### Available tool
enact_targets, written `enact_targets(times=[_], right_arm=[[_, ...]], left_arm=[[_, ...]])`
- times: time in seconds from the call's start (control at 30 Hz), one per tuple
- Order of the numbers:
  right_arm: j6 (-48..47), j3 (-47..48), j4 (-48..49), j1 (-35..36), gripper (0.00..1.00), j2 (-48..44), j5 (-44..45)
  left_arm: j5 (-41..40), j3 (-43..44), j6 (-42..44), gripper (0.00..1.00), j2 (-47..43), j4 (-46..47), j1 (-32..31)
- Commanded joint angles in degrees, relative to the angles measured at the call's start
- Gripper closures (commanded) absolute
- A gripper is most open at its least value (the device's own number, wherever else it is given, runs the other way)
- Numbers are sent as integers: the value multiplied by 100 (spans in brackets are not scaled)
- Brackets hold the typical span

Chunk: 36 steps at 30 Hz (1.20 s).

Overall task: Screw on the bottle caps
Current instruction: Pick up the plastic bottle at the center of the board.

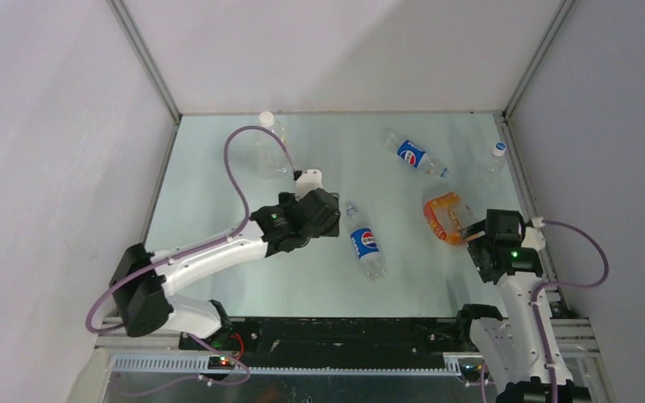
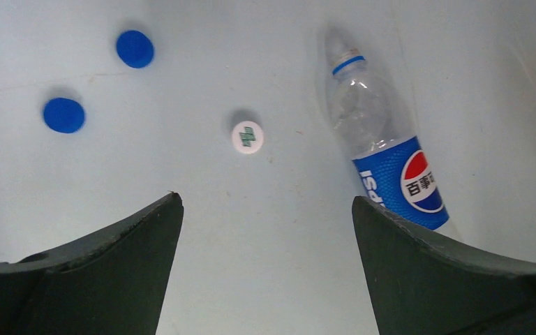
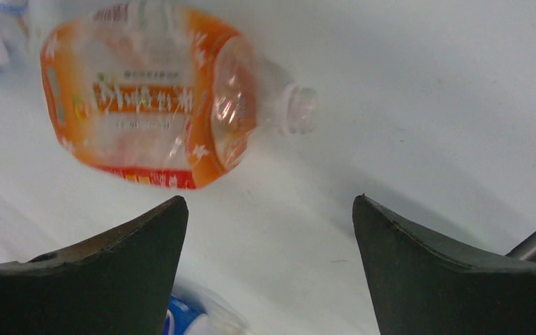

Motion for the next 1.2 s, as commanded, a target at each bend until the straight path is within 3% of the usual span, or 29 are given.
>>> enact_targets(times=[0.0, 0.37, 0.77, 1.03, 1.17], right_arm=[[1631, -345, 46, -325, 12, -481, 540], [3872, -1134, 521, -523, 17, -636, 777], [4969, -1536, 1601, -523, 20, 291, 1114], [5312, -1632, 2096, -531, 34, 890, 1273], [5242, -1654, 2236, -553, 55, 1069, 1367]], left_arm=[[-296, -224, 854, 4, -599, 295, 116], [35, -986, 1566, 4, -1568, 509, 520], [-164, -1321, 1733, 5, -1947, 441, 525], [-213, -1220, 1887, 5, -1919, 354, 525], [-211, -1233, 1945, 6, -1944, 338, 524]])
